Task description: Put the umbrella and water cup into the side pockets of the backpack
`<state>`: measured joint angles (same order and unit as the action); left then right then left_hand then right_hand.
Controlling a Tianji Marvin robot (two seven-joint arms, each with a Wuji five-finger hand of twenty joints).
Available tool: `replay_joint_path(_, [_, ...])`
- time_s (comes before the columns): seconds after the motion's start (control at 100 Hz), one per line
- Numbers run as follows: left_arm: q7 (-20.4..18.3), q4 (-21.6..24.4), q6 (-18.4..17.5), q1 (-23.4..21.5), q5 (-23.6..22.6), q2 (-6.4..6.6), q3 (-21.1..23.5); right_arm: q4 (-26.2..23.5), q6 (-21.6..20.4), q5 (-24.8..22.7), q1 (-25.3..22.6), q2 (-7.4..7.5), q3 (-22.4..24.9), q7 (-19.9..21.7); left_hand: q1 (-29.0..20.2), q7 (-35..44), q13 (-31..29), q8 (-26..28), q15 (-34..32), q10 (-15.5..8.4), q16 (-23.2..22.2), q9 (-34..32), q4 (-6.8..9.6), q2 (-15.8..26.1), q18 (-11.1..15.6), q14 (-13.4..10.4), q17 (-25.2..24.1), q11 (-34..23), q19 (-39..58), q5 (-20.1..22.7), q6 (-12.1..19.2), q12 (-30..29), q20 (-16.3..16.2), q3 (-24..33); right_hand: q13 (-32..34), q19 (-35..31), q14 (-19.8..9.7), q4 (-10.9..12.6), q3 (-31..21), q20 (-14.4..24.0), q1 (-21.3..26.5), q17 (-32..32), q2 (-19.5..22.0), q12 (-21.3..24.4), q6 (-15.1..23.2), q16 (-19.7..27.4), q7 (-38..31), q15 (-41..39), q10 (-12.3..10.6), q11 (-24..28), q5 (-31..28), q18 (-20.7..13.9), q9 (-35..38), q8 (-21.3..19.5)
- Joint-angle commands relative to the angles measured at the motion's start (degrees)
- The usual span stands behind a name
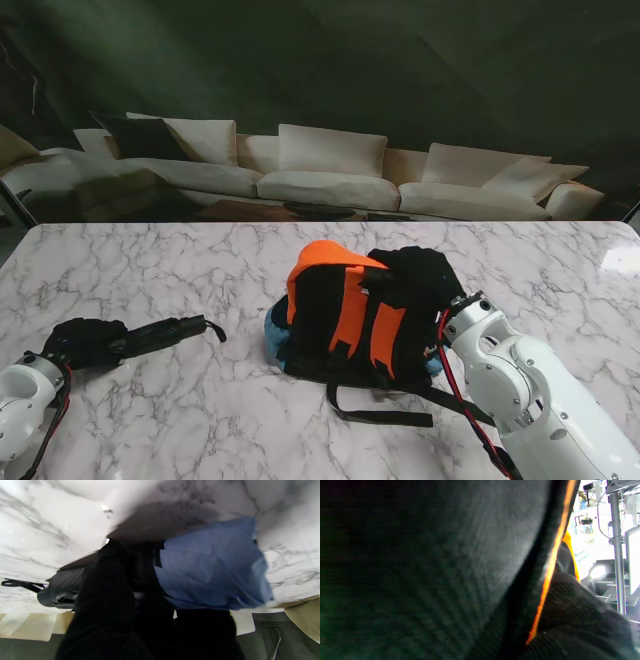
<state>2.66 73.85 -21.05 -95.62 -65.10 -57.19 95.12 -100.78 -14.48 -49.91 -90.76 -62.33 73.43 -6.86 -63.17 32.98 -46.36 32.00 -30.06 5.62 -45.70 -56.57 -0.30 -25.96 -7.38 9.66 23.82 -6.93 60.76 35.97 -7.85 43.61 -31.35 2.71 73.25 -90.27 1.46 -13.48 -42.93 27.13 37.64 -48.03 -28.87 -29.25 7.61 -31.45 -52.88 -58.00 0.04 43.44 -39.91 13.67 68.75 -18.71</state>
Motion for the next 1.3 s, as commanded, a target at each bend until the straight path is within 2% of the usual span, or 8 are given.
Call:
replay_joint_path(0.0, [0.22, -0.17, -0.18, 0.25, 1.45, -0.49, 0.32, 1.42, 0.48, -0.24, -0.49, 0.03, -0.36, 0.49, -9.92, 10.94, -2.80, 1.27, -4.91, -3.14, -1.58, -5.01, 1.93, 5.42, 2.30, 1.77, 1.19, -3.96, 3.06, 6.45, 8.80, 1.16, -1.94, 6.38, 2.35, -0.43, -1.82, 1.27, -5.06, 0.84, 8.61, 0.09, 4.39, 0.25, 8.02, -0.77, -2.76, -0.80, -1.27, -0.77, -1.53, -1.01, -0.61, 0.52])
replay_joint_path(0.22, [4.79, 0.00, -2.01, 0.66, 5.18, -1.66, 2.04, 1.46, 0.69, -0.14, -0.49, 0.03, -0.36, 0.62, -9.35, 13.76, -3.13, -0.10, -5.33, -3.51, -2.00, -5.52, 1.80, 5.04, 2.49, 1.76, 1.54, -4.24, 3.48, 6.24, 9.26, 1.34, -2.19, 7.18, 2.36, -0.43, -1.79, 1.26, -5.03, 0.85, 8.66, 0.09, 4.39, 0.26, 8.01, -0.79, -2.74, -0.79, -1.28, -0.76, -1.52, -1.01, -0.63, 0.53])
replay_joint_path(0.47, [10.20, 1.19, -4.80, 1.14, 7.02, -2.76, 4.25, 1.45, 0.93, -0.04, -0.47, 0.02, -0.38, 0.73, -9.27, 14.12, -3.38, -0.32, -5.57, -3.51, -2.17, -5.70, 1.75, 5.07, 2.69, 2.03, 2.01, -4.24, 3.82, 6.23, 9.40, 1.26, -2.37, 7.38, 2.35, -0.42, -1.80, 1.25, -5.01, 0.86, 8.72, 0.09, 4.45, 0.26, 8.06, -0.81, -2.71, -0.78, -1.22, -0.74, -1.48, -1.01, -0.62, 0.52])
replay_joint_path(0.74, [13.32, 4.72, -9.08, 1.86, 11.42, -4.40, 5.95, 1.44, 1.33, 0.05, -0.35, 0.03, -0.41, 0.93, -9.23, 14.30, -3.05, -0.33, -5.24, -3.81, -2.07, -5.37, 1.63, 5.42, 2.81, 1.94, 1.70, -4.15, 3.33, 5.90, 9.51, 1.36, -2.24, 7.33, 2.33, -0.42, -1.79, 1.25, -5.00, 0.87, 8.74, 0.09, 4.47, 0.28, 7.98, -0.84, -2.69, -0.76, -1.21, -0.77, -1.50, -1.01, -0.67, 0.53])
replay_joint_path(0.93, [11.06, 8.50, -12.94, 3.16, 19.39, -5.81, 6.35, 1.48, 1.09, 0.08, -0.06, 0.08, -0.46, 1.27, -9.23, 14.26, -2.96, -0.29, -5.08, -3.89, -2.04, -5.29, 1.62, 5.55, 2.99, 1.93, 1.68, -4.07, 3.09, 5.75, 9.60, 1.37, -2.18, 7.24, 2.35, -0.42, -1.72, 1.26, -5.03, 0.88, 8.79, 0.09, 4.58, 0.30, 8.39, -0.87, -2.76, -0.77, -1.27, -0.79, -1.87, -1.01, -0.65, 0.46])
replay_joint_path(1.03, [7.50, 10.96, -14.41, 3.83, 26.49, -6.40, 5.79, 1.66, 1.07, 0.13, 0.06, 0.06, -0.49, 1.22, -9.26, 14.26, -2.94, -0.23, -5.01, -3.82, -2.03, -5.34, 1.62, 5.52, 3.05, 2.05, 1.73, -4.05, 3.01, 5.77, 9.67, 1.36, -2.17, 7.18, 2.35, -0.42, -1.71, 1.24, -5.03, 0.88, 8.80, 0.09, 4.56, 0.32, 8.52, -0.87, -2.72, -0.76, -1.20, -0.82, -1.99, -1.01, -0.70, 0.45])
replay_joint_path(1.14, [3.53, 13.59, -14.76, 4.53, 34.06, -6.71, 3.78, 1.85, 1.14, 0.44, 0.16, 0.00, -0.57, 1.04, -9.33, 14.17, -2.88, -0.24, -4.91, -3.87, -2.01, -5.28, 1.63, 5.64, 2.95, 2.10, 1.67, -3.97, 2.91, 5.79, 9.67, 1.34, -2.18, 7.13, 2.33, -0.36, -1.65, 1.24, -5.06, 0.87, 8.86, 0.15, 4.58, 0.33, 8.57, -0.88, -2.68, -0.76, -1.13, -0.86, -2.21, -0.96, -0.67, 0.40])
replay_joint_path(1.29, [-0.63, 15.83, -14.22, 6.10, 40.84, -6.56, -0.32, 1.87, 0.86, 0.47, 0.22, 0.03, -0.53, 1.15, -9.36, 14.07, -2.88, -0.17, -4.80, -3.96, -2.00, -5.26, 1.66, 5.71, 3.03, 2.06, 1.64, -3.95, 2.80, 5.76, 9.73, 1.39, -2.19, 7.02, 2.34, -0.35, -1.61, 1.22, -5.04, 0.87, 8.88, 0.15, 4.61, 0.32, 8.50, -0.88, -2.59, -0.74, -1.05, -0.90, -2.23, -0.95, -0.67, 0.37])
